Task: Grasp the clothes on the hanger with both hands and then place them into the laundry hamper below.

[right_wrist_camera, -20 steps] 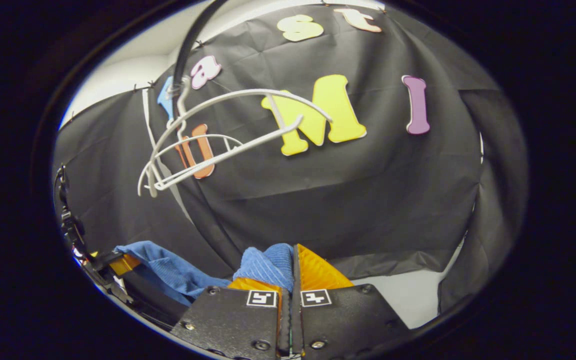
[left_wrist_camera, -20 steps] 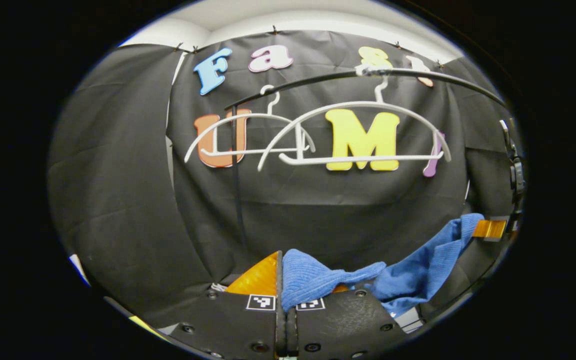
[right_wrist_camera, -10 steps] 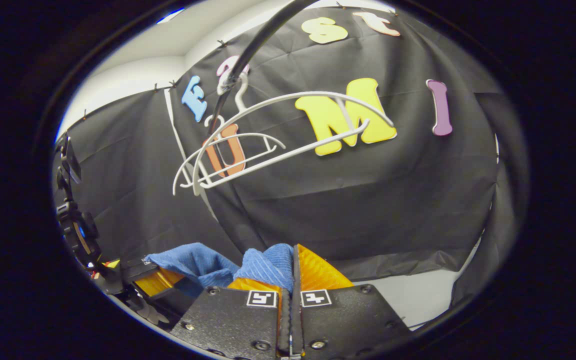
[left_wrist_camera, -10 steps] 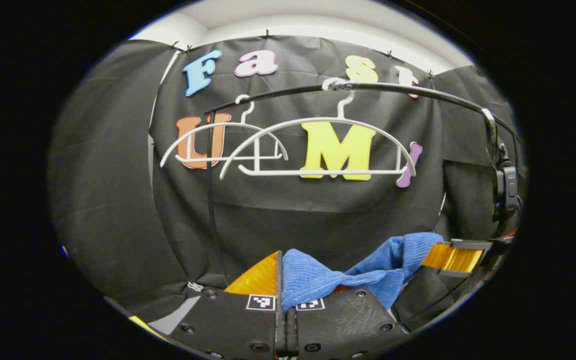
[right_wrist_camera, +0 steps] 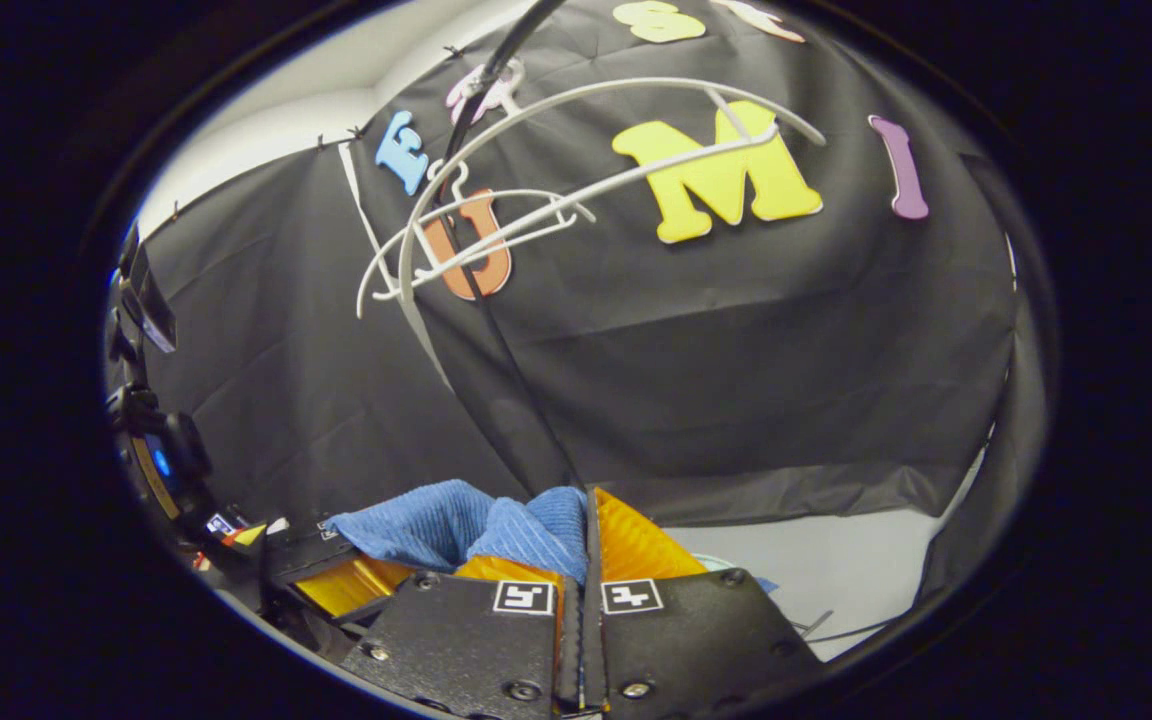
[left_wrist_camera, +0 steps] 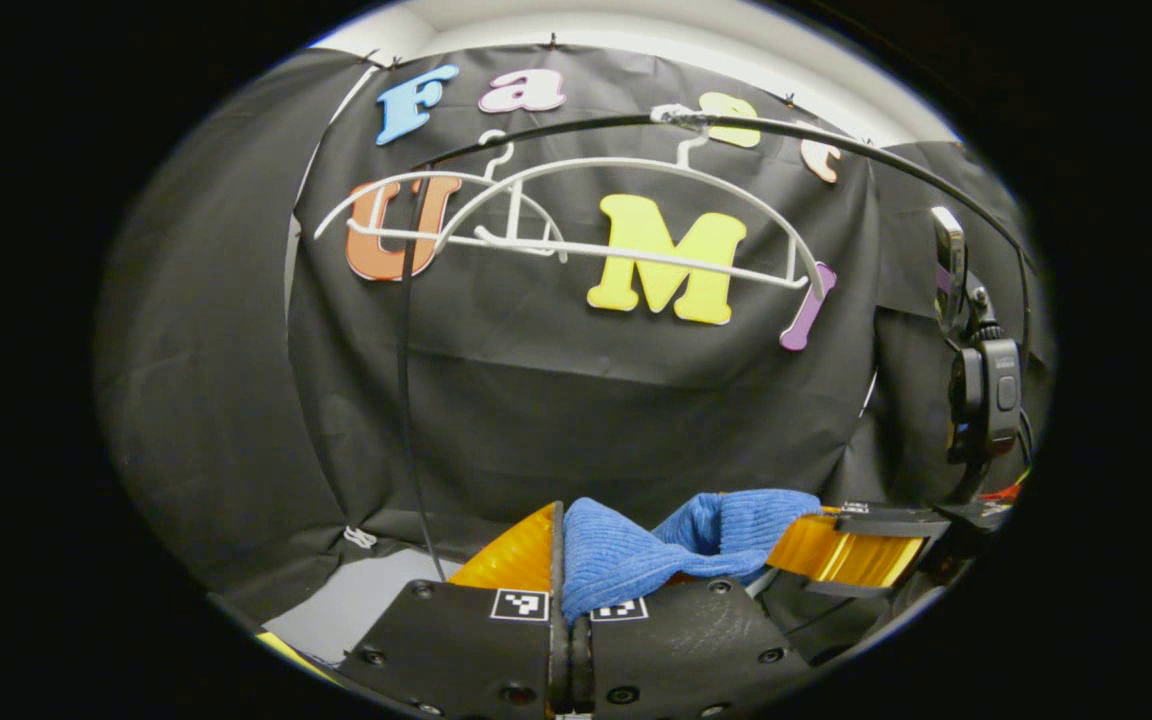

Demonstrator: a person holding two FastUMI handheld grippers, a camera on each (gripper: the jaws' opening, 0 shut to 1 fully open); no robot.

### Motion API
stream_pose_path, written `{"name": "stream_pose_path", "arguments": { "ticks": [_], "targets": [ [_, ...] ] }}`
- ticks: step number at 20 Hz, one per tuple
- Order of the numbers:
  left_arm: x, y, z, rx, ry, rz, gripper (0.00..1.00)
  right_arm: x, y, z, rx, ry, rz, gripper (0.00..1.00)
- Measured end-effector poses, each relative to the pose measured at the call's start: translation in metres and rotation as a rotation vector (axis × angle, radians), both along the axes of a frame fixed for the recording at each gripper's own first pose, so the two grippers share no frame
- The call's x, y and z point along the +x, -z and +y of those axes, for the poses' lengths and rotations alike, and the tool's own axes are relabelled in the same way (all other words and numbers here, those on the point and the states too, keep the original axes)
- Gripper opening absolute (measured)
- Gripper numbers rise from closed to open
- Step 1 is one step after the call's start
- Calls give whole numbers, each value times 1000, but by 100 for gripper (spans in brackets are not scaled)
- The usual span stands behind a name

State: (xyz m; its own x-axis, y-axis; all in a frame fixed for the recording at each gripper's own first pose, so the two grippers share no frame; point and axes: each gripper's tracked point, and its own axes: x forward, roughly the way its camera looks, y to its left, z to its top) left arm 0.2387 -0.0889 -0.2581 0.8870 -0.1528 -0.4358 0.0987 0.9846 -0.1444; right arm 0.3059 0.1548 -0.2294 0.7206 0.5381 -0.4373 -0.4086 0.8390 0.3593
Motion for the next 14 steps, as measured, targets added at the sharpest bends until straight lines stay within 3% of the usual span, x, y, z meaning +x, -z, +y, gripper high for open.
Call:
{"name": "stream_pose_path", "arguments": {
  "ticks": [14],
  "targets": [
    [-34,190,16,-56,-30,341,7,-5,182,3,-223,-22,317,5]
  ]
}}
